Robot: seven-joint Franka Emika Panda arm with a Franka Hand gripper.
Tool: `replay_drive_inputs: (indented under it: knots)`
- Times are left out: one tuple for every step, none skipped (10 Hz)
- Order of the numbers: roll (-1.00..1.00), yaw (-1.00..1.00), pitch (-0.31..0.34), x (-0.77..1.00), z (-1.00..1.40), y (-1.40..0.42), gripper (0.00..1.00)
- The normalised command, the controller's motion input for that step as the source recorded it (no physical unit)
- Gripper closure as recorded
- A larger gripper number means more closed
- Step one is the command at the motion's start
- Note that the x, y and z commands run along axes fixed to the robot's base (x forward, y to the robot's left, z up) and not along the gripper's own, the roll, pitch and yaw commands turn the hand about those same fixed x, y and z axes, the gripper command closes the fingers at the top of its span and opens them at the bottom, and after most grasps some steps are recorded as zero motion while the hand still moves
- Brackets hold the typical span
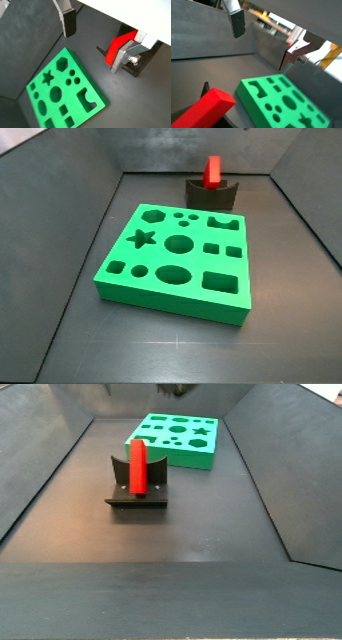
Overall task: Pick up the double-square object. Move up. Place the double-square object on the fixture. Regrasp the double-square object. Move to above the board. Insert the double-square object.
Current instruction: Regrasp the double-square object.
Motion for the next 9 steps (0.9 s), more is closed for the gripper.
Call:
replay_drive_inputs:
  knots:
    - [1.00, 0.02, 0.044, -0.02, 0.02, -0.09, 0.00]
    - [1.00, 0.01, 0.046, 0.00, 0.02, -0.03, 0.00]
    - [1.00, 0.02, 0.044, 0.00, 0.00, -0.04, 0.00]
    - [1.00, 0.02, 0.041, 0.00, 0.00, -0.04, 0.00]
    - [1.00, 0.02, 0.037, -0.01, 0.00, -0.03, 0.00]
    - [1.00, 0.02, 0.034, -0.01, 0.00, -0.03, 0.00]
    - [1.00, 0.02, 0.030, 0.00, 0.00, -0.02, 0.00]
    - [1.00, 0.02, 0.029, 0.00, 0.00, -0.02, 0.00]
    - [1.00, 0.02, 0.032, -0.01, 0.00, -0.02, 0.00]
